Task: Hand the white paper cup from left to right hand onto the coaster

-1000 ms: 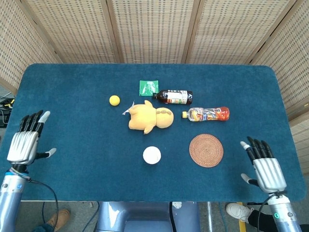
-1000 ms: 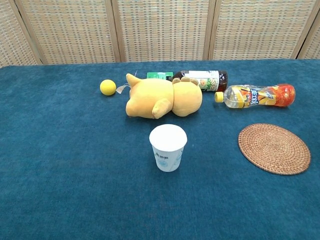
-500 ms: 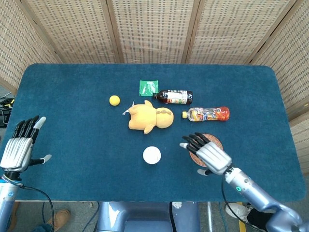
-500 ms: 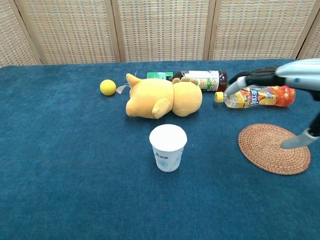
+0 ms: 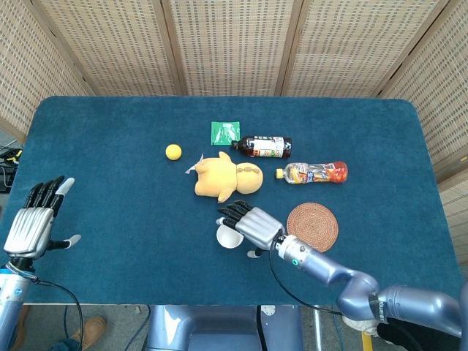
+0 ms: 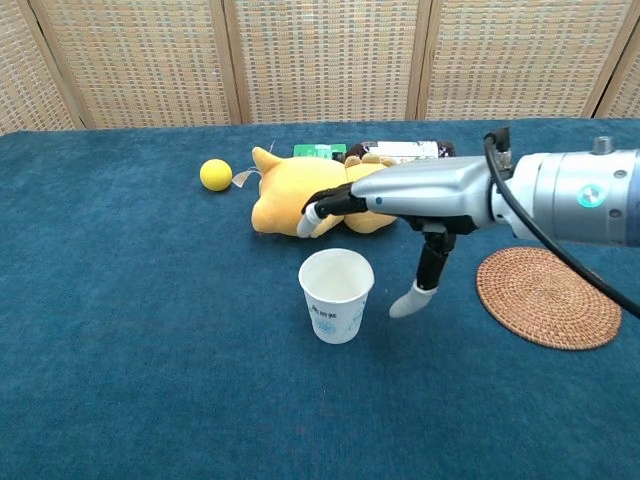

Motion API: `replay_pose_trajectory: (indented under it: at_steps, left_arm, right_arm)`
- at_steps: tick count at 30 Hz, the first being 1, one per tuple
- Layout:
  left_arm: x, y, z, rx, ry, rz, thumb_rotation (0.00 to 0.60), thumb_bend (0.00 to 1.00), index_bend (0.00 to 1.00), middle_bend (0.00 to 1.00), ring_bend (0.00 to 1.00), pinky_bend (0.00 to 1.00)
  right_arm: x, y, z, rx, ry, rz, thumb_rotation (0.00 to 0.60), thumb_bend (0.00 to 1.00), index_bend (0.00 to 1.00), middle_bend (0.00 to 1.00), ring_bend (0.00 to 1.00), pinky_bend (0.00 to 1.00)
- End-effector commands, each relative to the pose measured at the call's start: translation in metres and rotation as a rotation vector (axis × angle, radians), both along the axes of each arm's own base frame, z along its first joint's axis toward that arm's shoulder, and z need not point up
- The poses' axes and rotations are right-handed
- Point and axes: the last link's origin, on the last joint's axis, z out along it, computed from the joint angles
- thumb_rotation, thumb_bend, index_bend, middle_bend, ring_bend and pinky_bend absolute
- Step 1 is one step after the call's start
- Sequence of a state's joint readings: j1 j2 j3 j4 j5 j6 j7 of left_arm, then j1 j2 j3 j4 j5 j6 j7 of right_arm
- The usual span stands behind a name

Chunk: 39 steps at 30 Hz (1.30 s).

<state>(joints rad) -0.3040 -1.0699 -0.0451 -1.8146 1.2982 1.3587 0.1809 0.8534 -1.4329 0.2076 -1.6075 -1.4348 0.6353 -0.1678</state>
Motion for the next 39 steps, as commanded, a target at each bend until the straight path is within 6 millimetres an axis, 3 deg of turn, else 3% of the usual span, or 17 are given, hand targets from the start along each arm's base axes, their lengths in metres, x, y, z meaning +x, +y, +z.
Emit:
replay_pose_trajectory:
  at_steps: [1,10,12,16,20,25,27,34,39]
  left_arm:
    - [0.000,0.001,0.001,0.000,-0.005,0.001,0.600,0.00,0.00,0.00,0.00,0.00]
    - [-0.001,0.002,0.003,0.003,-0.002,0.003,0.600,0.00,0.00,0.00,0.00,0.00]
    - [-0.002,0.002,0.002,0.004,-0.003,0.006,0.600,0.00,0.00,0.00,0.00,0.00]
    - [-0.001,0.002,0.002,0.002,-0.003,0.004,0.600,0.00,0.00,0.00,0.00,0.00]
    - [0.000,0.001,0.001,-0.004,0.000,0.001,0.600,0.00,0.00,0.00,0.00,0.00]
    - [0.000,0.001,0.001,-0.009,-0.001,0.001,0.600,0.00,0.00,0.00,0.00,0.00]
    - [0.001,0.000,0.000,-0.014,0.000,-0.001,0.600,0.00,0.00,0.00,0.00,0.00]
    - [0.005,-0.003,-0.004,-0.038,0.007,-0.019,0.600,0.00,0.00,0.00,0.00,0.00]
    - [0.007,-0.005,-0.005,-0.039,0.009,-0.026,0.600,0.00,0.00,0.00,0.00,0.00]
  right_arm:
    - [0.001,-0.002,-0.011,0.013,0.038,0.002,0.600,0.00,0.13,0.03,0.00,0.00]
    - [0.002,0.001,-0.026,0.038,0.027,-0.035,0.600,0.00,0.20,0.14,0.04,0.04]
    - [0.004,0.000,-0.031,0.025,0.010,-0.027,0.600,0.02,0.26,0.21,0.11,0.12]
    - [0.007,-0.003,-0.038,-0.015,-0.042,-0.014,0.600,0.15,0.44,0.41,0.32,0.36]
    - [0.004,-0.004,-0.032,-0.036,-0.105,-0.021,0.600,0.25,0.49,0.48,0.41,0.44]
    - [-0.001,-0.008,-0.008,-0.072,-0.135,-0.028,0.600,0.27,0.49,0.49,0.41,0.44]
    - [-0.008,-0.013,0.011,-0.119,-0.121,-0.032,0.600,0.27,0.48,0.49,0.42,0.44]
    - [-0.065,-0.015,0.067,-0.196,0.075,-0.161,0.600,0.28,0.45,0.49,0.43,0.44]
    - [-0.099,-0.009,0.083,-0.199,0.174,-0.260,0.600,0.29,0.45,0.49,0.44,0.44]
